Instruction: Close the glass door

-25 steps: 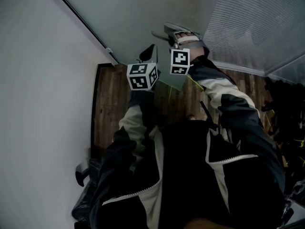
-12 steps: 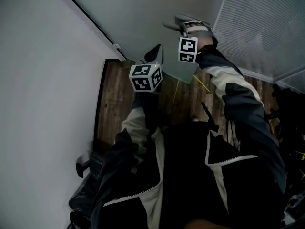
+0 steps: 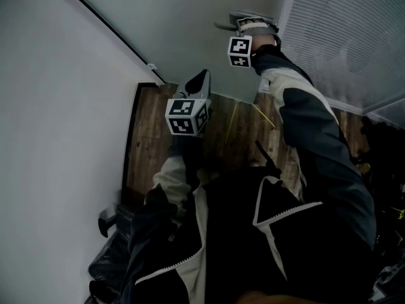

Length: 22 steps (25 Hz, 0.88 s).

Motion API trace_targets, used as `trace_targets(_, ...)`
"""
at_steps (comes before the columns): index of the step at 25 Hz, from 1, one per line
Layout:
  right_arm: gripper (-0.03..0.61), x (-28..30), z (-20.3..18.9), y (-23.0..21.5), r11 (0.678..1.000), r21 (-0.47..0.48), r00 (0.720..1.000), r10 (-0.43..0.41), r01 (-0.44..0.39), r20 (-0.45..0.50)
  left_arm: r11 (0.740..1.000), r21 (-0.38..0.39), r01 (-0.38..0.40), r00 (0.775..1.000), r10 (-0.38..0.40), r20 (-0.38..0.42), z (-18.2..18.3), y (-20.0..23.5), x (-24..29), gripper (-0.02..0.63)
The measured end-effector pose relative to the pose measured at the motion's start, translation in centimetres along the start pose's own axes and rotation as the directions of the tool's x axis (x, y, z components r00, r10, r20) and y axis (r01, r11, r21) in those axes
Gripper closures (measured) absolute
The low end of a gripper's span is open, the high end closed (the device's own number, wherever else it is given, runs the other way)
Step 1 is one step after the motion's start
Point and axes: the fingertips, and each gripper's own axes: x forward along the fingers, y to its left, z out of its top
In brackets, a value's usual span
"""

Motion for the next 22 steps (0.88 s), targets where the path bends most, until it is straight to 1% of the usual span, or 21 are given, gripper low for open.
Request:
trace_targets(4,0.437,3.1,-1.1,-1.2,1.0,0.005,0.999,0.011,-0.011,-0.033,0.999,0.035,-0.019,1.0,0.019,0.009,0.1,0.0,-0.3,0.611)
trace_targets(6,0.437,4.4,-1.6,-1.7,1.0,0.002,0.999,0.016,-0.016,-0.046,0.999,0.04,-0.034,0.999,0.034,0.006,-0.3,-0.3,-0.8,0.611)
trace_targets(9,0.437,6.3,-2.6,-2.1,1.0,0.01,0.998,0.026,-0.026,-0.064,0.997,0.027,-0.069,0.998,0.069,-0.004,-1.1,0.1,-1.3,0.611)
trace_targets(14,0.44,9.7,-3.6,-3.5,1.0,0.008,0.998,0.022,-0.021,-0.066,0.988,-0.001,-0.152,0.988,0.152,-0.005,-1.1,1.9,-1.9,0.611)
trace_targets(17,0.446,10.8,-4.4,-4.1,1.0,0.018,0.997,0.014,-0.012,-0.072,0.983,-0.017,-0.181,0.983,0.18,-0.018,-1.3,2.4,-2.2,0.611)
trace_targets(22,0.448,11.6,-4.7,-4.6,0.999,0.032,0.998,0.01,-0.008,-0.057,0.978,-0.022,-0.209,0.978,0.209,-0.022,-1.5,2.5,-2.4,0.611)
